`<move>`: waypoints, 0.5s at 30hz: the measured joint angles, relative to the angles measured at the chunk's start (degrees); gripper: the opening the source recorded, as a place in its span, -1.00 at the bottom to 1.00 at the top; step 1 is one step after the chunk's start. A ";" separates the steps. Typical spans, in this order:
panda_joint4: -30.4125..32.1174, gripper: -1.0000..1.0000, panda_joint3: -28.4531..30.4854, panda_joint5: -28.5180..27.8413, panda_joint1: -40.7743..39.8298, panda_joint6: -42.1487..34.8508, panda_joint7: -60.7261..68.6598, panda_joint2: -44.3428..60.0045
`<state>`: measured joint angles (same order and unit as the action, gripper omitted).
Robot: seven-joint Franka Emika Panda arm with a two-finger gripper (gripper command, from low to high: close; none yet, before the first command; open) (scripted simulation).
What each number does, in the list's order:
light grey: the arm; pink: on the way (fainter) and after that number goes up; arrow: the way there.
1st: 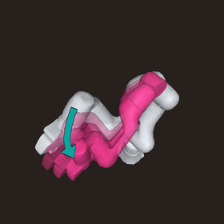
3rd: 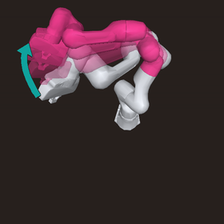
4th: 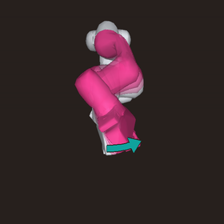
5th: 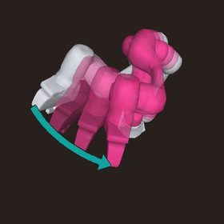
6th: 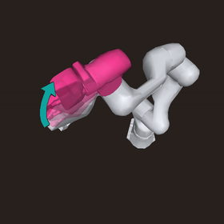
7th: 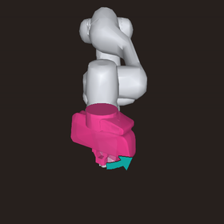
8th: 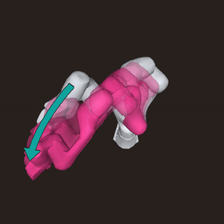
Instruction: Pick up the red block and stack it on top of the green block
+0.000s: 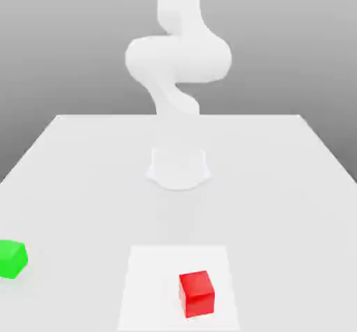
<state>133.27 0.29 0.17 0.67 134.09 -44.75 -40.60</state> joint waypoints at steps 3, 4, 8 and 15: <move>1.86 0.00 0.41 0.15 0.90 2.88 1.31 6.55; 2.46 0.00 0.49 0.25 1.14 3.81 1.77 8.65; 4.82 0.00 0.72 0.62 1.99 7.48 3.57 16.98; 8.95 0.00 0.81 1.04 3.21 13.88 6.54 31.52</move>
<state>142.22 1.10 1.22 3.88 147.97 -38.20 -9.08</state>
